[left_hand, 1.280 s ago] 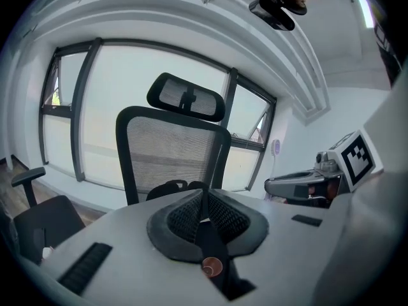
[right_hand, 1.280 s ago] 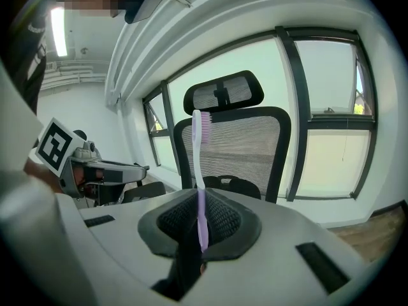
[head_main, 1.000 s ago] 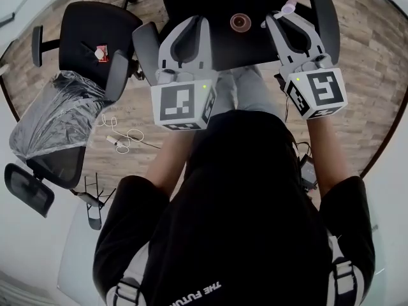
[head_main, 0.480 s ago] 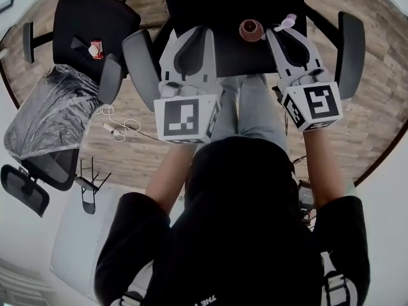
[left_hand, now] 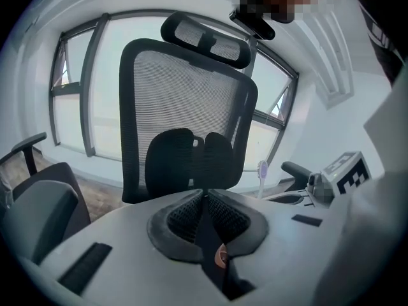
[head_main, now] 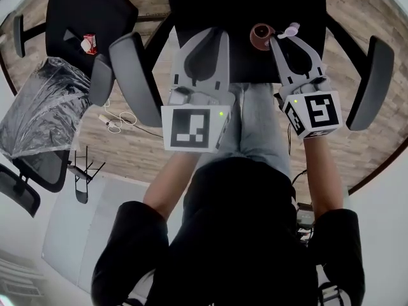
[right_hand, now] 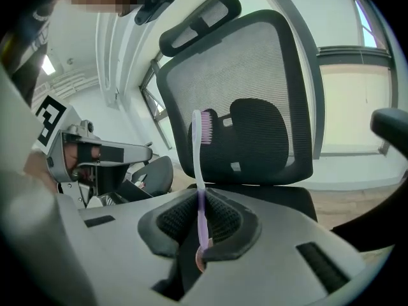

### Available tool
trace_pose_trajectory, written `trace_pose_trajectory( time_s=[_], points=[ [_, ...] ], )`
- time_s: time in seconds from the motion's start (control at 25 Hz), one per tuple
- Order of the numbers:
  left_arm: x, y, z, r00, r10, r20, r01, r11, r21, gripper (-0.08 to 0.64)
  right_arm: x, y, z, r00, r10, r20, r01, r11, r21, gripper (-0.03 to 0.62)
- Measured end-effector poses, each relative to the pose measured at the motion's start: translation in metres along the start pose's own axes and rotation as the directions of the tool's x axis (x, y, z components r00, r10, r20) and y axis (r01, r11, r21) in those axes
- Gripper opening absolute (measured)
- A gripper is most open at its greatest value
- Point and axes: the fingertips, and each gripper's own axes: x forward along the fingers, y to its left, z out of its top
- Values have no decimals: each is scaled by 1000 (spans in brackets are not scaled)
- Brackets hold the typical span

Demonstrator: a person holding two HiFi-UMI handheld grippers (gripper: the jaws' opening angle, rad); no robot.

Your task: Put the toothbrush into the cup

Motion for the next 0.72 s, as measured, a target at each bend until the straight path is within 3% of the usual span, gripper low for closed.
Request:
trace_pose_trajectory(
  time_s=[0.28, 0.72],
  points=[
    [25, 8, -46, 999, -7, -44, 6, 1000, -27, 40, 26, -18, -48, 999, -9, -38, 8, 1000, -13, 44],
    [43, 8, -85, 997, -29, -71, 26, 998, -49, 40, 45, -27, -90, 998, -48, -47, 47, 999, -24, 44]
  ],
)
